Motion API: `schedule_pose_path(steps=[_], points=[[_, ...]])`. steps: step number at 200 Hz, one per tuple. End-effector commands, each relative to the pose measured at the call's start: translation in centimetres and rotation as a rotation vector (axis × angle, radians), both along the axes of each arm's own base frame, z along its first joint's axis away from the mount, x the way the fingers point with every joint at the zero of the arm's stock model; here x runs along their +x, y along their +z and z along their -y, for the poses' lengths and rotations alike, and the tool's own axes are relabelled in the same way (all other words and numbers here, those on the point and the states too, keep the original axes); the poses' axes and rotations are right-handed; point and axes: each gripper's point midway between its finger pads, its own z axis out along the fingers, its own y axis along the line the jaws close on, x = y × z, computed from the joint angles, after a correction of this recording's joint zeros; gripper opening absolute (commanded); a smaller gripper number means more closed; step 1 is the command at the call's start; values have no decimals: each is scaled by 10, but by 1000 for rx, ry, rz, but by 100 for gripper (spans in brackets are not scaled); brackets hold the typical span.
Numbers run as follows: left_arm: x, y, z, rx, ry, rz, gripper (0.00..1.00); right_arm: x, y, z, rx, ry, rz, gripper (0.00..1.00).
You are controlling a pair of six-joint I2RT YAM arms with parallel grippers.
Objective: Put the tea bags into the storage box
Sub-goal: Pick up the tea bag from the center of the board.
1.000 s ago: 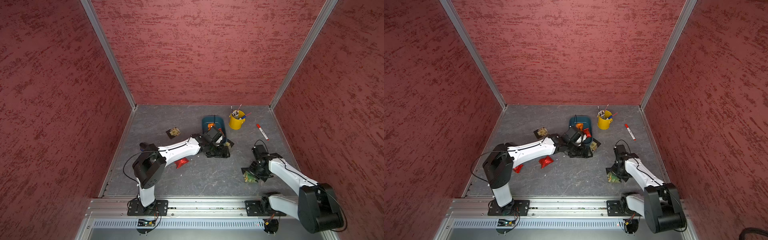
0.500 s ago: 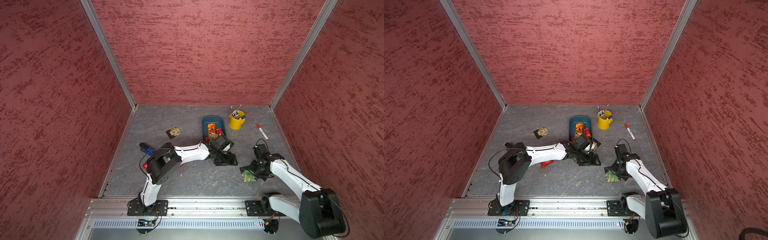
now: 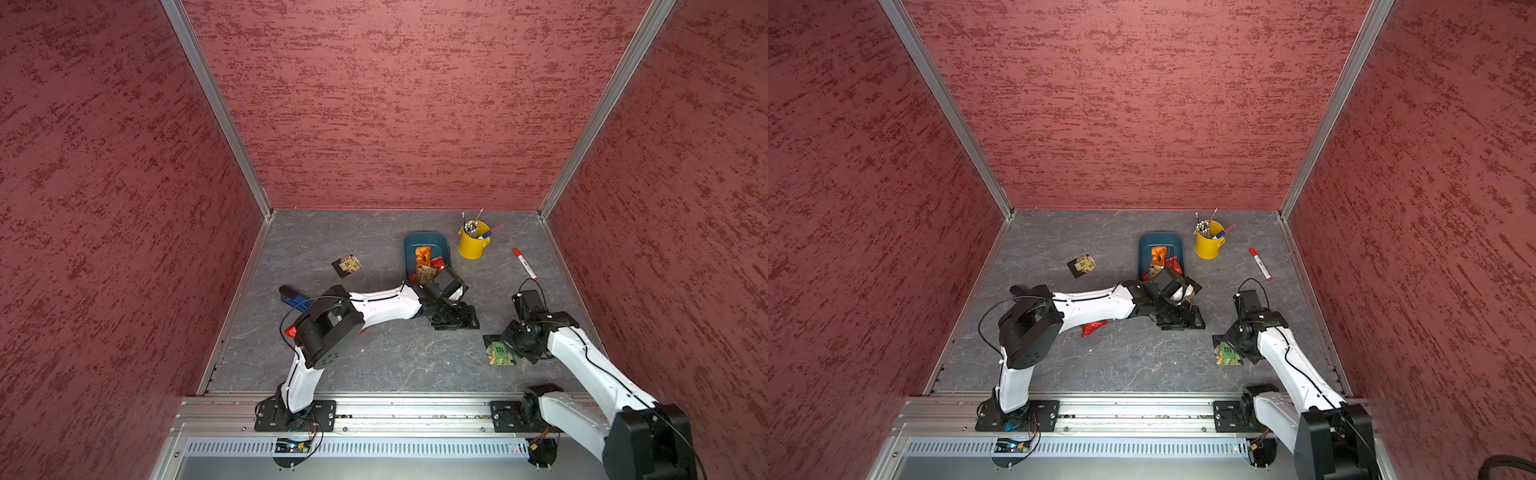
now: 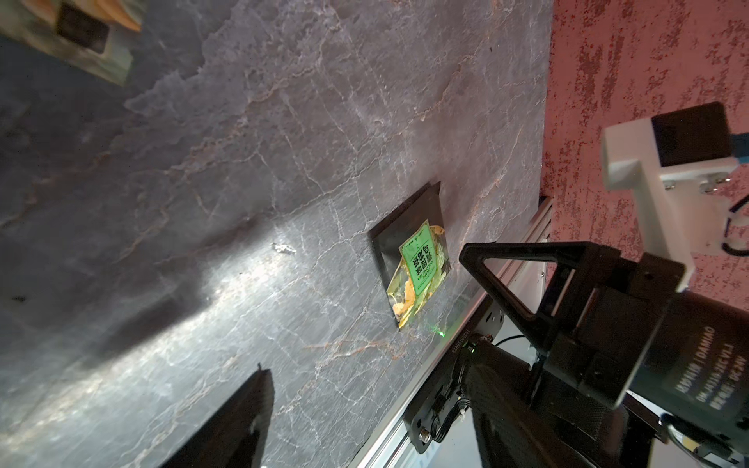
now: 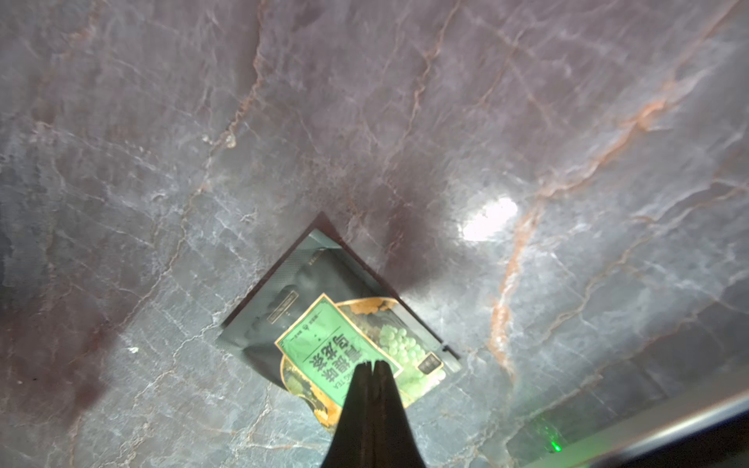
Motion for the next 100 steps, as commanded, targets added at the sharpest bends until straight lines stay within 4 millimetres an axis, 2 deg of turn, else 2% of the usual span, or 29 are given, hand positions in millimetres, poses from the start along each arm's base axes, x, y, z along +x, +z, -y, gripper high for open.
schedule_pose_path(steps=[1, 16, 72, 100], points=[[-2, -1, 10, -9, -19, 2, 79, -6, 0, 11, -42, -29, -41, 0], [-3, -1, 12, -9, -24, 1, 80, -10, -9, 12, -49, -44, -71, 0], [-3, 0, 15, -13, -34, -1, 80, -5, -16, 14, -52, -59, -89, 0], [-3, 1, 17, -13, -39, -2, 80, -4, -29, 13, -44, -51, -122, 0]])
